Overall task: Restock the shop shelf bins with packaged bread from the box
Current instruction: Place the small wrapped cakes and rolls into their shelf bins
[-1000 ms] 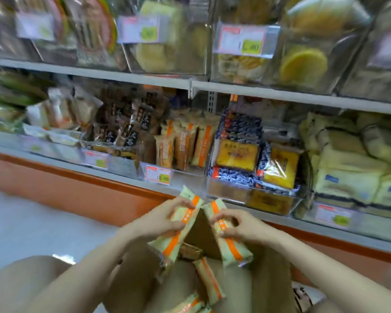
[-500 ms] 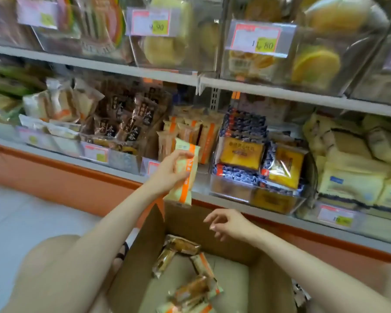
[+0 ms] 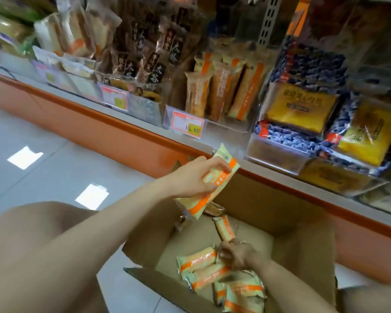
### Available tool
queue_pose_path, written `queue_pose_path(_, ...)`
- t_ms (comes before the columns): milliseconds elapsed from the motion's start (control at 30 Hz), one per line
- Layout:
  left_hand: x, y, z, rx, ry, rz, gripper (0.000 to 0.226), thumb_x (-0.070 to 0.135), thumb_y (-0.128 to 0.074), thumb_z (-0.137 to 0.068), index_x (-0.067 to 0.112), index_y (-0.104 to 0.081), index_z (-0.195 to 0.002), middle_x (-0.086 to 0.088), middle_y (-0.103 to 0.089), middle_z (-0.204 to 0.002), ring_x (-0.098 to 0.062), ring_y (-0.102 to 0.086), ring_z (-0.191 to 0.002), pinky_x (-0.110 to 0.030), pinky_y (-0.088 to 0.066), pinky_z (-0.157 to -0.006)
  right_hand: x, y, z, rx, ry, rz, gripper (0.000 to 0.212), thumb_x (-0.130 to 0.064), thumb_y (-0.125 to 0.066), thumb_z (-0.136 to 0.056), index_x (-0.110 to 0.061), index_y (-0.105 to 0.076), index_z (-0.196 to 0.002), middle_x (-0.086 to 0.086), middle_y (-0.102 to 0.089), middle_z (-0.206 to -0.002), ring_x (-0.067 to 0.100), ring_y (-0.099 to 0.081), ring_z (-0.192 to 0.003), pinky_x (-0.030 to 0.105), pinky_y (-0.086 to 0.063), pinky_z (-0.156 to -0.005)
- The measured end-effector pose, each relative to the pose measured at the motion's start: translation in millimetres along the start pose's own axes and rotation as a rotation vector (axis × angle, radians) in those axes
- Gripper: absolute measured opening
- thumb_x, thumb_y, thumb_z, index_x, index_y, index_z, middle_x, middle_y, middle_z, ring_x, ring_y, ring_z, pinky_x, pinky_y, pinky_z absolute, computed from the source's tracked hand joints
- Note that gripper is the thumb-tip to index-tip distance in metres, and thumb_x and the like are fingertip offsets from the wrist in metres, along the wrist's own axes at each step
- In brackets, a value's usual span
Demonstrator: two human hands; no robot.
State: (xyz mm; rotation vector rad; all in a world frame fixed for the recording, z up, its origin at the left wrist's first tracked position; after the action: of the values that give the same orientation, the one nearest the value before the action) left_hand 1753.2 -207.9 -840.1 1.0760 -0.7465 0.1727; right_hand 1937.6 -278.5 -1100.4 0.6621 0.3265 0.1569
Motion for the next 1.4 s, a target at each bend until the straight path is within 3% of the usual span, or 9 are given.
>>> queue_pose_path(167,8.0,3.7,-13.3,0.021,-0.025,0.042,0.044,0.02,-0.059,-0.089,0.036,-0.043,-0.127,-0.005,-0.045,-0.117,-0.019,-0.048,-0.102,-0.026,-0.038,-0.08,23.4,-24.9,-8.0,-0.127,-0.013,-0.004,0.031,-0.022,-0.061,-0.085,-0.053,-0.055,-0.092,0.006,-0.035,-0.14,0.029,-0.041,-0.126,0.029,-0.031,-0.107)
queue_pose_path(300,10.7,2.9,-18.4,0.019,-0.024,0.05,0.044,0.019,-0.06,-0.089,0.035,-0.043,-0.127,-0.004,-0.045,-0.119,-0.019,-0.047,-0.103,-0.026,-0.038,-0.081,26.7,-34.6,-9.1,-0.124,-0.036,0.066,0.036,-0.024,-0.062,-0.086,-0.04,-0.059,-0.119,0.006,-0.039,-0.139,0.028,-0.034,-0.131,0.032,-0.024,-0.109)
queue_pose_path(400,13.1,1.2,-17.7,0.013,-0.018,0.04,0.044,0.018,-0.06,-0.088,0.035,-0.044,-0.126,-0.001,-0.043,-0.115,-0.016,-0.045,-0.102,-0.027,-0.036,-0.081,18.4,-41.6,-2.3,-0.121,-0.003,-0.002,0.04,-0.018,-0.064,-0.085,-0.039,-0.06,-0.119,0.002,-0.037,-0.137,0.028,-0.035,-0.132,0.034,-0.026,-0.109)
queue_pose_path(667,14.3,5.8,-4.4,-0.003,-0.034,0.063,0.043,0.014,-0.061,-0.088,0.032,-0.047,-0.124,-0.006,-0.047,-0.125,-0.02,-0.048,-0.108,-0.026,-0.038,-0.079,-8.8,26.1,42.8,0.153,0.095,-0.22,0.035,-0.011,-0.055,-0.088,-0.029,-0.061,-0.118,0.004,-0.044,-0.118,0.023,-0.046,-0.116,0.018,-0.029,-0.085)
queue_pose_path(867,29.7,47.6,31.2,0.075,-0.144,0.29,0.038,0.004,-0.057,-0.09,0.024,-0.048,-0.121,0.017,-0.048,-0.106,0.007,-0.053,-0.084,-0.009,-0.046,-0.068,-42.6,120.8,133.9,0.311,0.334,-0.175,0.036,-0.017,-0.058,-0.088,-0.038,-0.057,-0.117,-0.005,-0.035,-0.105,0.013,-0.042,-0.101,0.024,-0.037,-0.092)
queue_pose_path(967,35.2,74.3,43.6,0.18,-0.209,0.415,0.039,0.0,-0.056,-0.089,0.026,-0.048,-0.118,0.013,-0.049,-0.111,-0.007,-0.055,-0.092,-0.02,-0.051,-0.075,-54.0,163.2,181.2,0.476,0.417,-0.248,0.04,-0.015,-0.062,-0.086,-0.046,-0.058,-0.111,-0.006,-0.04,-0.109,0.006,-0.043,-0.103,0.016,-0.036,-0.092)
queue_pose_path(1067,39.4,100.1,38.4,0.35,-0.288,0.426,0.039,-0.001,-0.058,-0.088,0.028,-0.05,-0.113,0.012,-0.052,-0.109,-0.004,-0.056,-0.089,-0.022,-0.051,-0.077,-66.9,209.1,216.8,0.684,0.439,-0.385,0.046,-0.016,-0.063,-0.088,-0.057,-0.052,-0.104,-0.009,-0.04,-0.12,0.004,-0.04,-0.115,0.016,-0.037,-0.096)
queue_pose_path(1200,42.6,117.0,14.3,0.526,-0.335,0.346,0.04,0.008,-0.062,-0.086,0.037,-0.051,-0.111,0.017,-0.055,-0.114,-0.015,-0.057,-0.101,-0.043,-0.049,-0.092,-82.1,271.5,225.6,0.995,0.417,-0.453,0.044,-0.015,-0.065,-0.087,-0.053,-0.053,-0.105,-0.007,-0.044,-0.111,0.011,-0.044,-0.11,0.008,-0.037,-0.083)
queue_pose_path(1400,39.2,126.1,-27.7,0.694,-0.356,0.436,0.047,0.006,-0.059,-0.085,0.044,-0.05,-0.112,0.005,-0.056,-0.123,-0.017,-0.055,-0.111,-0.049,-0.046,-0.095,-94.2,335.1,195.2,1.205,0.235,-0.262,0.036,-0.029,-0.065,-0.087,-0.042,-0.057,-0.12,0.0,-0.055,-0.123,0.019,-0.05,-0.111,0.026,-0.04,-0.082)
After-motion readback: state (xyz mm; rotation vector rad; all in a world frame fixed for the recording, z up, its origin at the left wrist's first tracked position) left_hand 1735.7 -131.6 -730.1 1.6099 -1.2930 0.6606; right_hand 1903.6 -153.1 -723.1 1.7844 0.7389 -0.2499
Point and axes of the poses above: each hand's wrist, its own z-axis away from the middle knuckle, its own y-axis out of the back of the hand, x = y × z, the point moved 3 cm from there along -z, towards the middle knuckle
